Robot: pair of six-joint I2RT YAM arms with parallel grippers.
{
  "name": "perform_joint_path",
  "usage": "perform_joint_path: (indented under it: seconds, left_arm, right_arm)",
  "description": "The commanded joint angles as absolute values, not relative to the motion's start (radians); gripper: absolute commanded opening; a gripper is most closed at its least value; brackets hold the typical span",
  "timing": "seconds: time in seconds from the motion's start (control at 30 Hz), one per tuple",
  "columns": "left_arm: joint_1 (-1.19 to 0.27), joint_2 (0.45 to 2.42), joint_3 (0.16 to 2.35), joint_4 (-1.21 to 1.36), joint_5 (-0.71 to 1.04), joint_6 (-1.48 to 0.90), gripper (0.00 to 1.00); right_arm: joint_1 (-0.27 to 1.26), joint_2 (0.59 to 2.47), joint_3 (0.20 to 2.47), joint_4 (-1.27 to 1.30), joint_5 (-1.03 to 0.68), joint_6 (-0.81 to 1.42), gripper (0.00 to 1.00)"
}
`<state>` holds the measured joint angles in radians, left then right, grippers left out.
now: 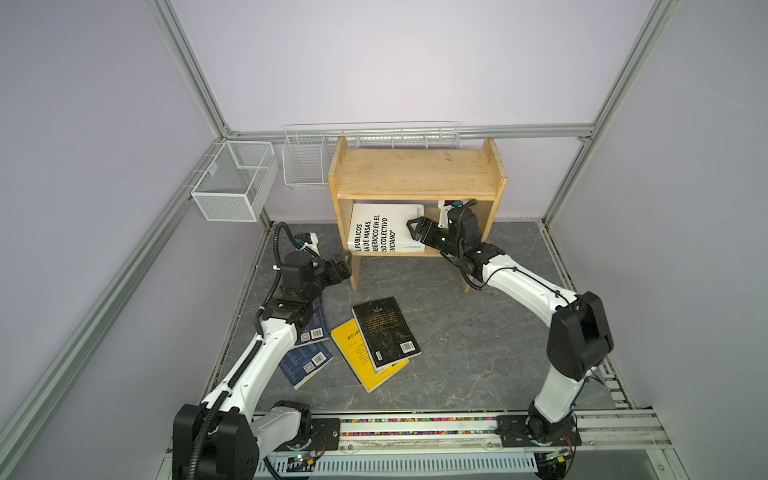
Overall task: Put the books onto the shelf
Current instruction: 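Release the white book and move both grippers toward the black book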
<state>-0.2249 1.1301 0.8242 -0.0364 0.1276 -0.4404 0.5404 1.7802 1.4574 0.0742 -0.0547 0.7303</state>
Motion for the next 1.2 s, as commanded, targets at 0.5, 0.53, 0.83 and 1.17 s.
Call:
perform_joint_path:
  seconds: [0.5,0.53,0.83,1.17]
  left_arm:
    - [-0.222,0.870,0.732,-0.363,0.258,-0.517,0.97]
    - [-0.222,0.863,0.726,-0.398,0.273,-0.530,0.97]
    - [-0.225,0.789,0.568,-0.424,0.438,-0.721,0.96]
    - [-0.315,0.882,0.396,-0.219,0.461,-0.889,0.96]
  right_arm:
    - [0.608,1.486,1.289,-0.107,-0.118,0.466,0.92]
    - [0.638,1.454,1.267,-0.147,-0.072,0.439,0.92]
    - [0.795,1.261,0.965,-0.177,0.069,0.521,0.93]
    - [0.796,1.486,0.843,0.024,-0.053,0.595,0.94]
